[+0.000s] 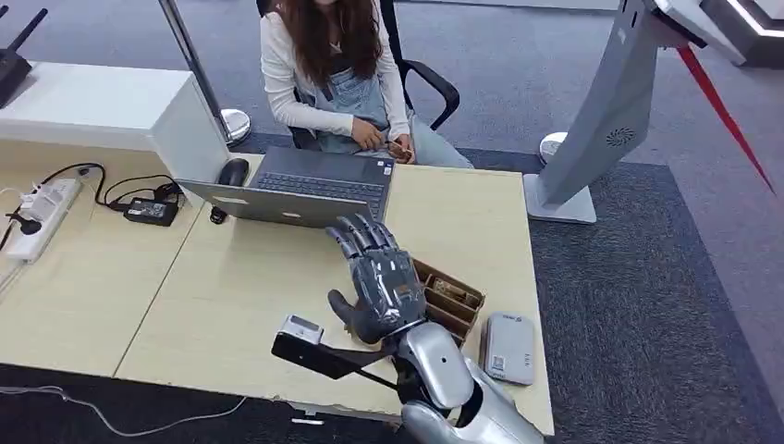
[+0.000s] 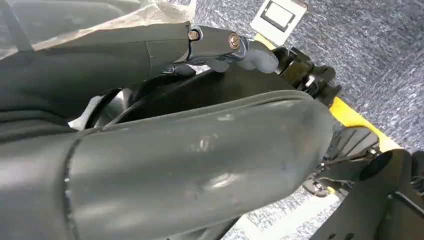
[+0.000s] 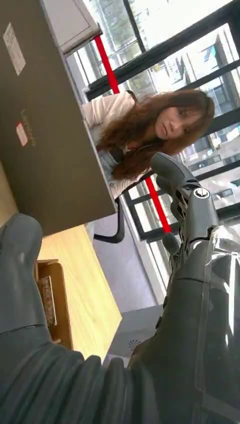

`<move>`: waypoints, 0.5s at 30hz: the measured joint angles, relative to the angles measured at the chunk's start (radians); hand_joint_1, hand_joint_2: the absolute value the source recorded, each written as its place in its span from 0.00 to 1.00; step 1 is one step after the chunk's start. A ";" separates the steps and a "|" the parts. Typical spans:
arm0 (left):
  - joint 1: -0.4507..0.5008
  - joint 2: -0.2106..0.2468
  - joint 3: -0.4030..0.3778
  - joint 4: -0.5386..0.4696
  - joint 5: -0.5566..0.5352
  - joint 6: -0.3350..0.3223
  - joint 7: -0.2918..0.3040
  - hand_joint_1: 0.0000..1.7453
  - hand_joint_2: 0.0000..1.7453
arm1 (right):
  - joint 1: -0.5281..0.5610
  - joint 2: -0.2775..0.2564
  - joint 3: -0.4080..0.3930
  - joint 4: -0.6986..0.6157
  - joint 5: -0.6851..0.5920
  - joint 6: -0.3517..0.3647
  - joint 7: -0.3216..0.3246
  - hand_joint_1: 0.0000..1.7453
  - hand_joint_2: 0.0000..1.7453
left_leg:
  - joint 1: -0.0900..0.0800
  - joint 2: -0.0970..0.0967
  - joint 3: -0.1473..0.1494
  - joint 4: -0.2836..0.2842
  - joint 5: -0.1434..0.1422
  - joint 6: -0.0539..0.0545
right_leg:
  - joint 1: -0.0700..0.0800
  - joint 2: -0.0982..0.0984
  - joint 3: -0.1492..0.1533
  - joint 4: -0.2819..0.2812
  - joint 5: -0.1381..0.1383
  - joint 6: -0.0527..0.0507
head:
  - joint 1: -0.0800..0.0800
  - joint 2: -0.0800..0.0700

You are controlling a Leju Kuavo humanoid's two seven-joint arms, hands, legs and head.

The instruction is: Pass the card to the sensor for recognition and then transmit it.

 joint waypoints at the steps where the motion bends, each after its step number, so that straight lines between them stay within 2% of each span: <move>1: -0.001 0.000 -0.004 0.000 -0.005 -0.004 0.002 0.00 0.00 | -0.005 0.004 0.004 0.015 -0.001 0.000 0.000 0.24 1.00 | 0.000 0.000 0.000 0.000 0.000 0.000 | 0.000 0.000 0.000 0.000 0.000 0.000 | 0.000 0.000; 15: -0.012 0.002 -0.072 0.000 -0.071 -0.041 0.030 0.00 0.00 | -0.057 0.061 0.023 0.232 -0.017 -0.023 -0.003 0.25 1.00 | 0.000 0.000 0.000 0.000 0.000 0.000 | 0.000 0.000 0.000 0.000 0.000 0.000 | 0.000 0.000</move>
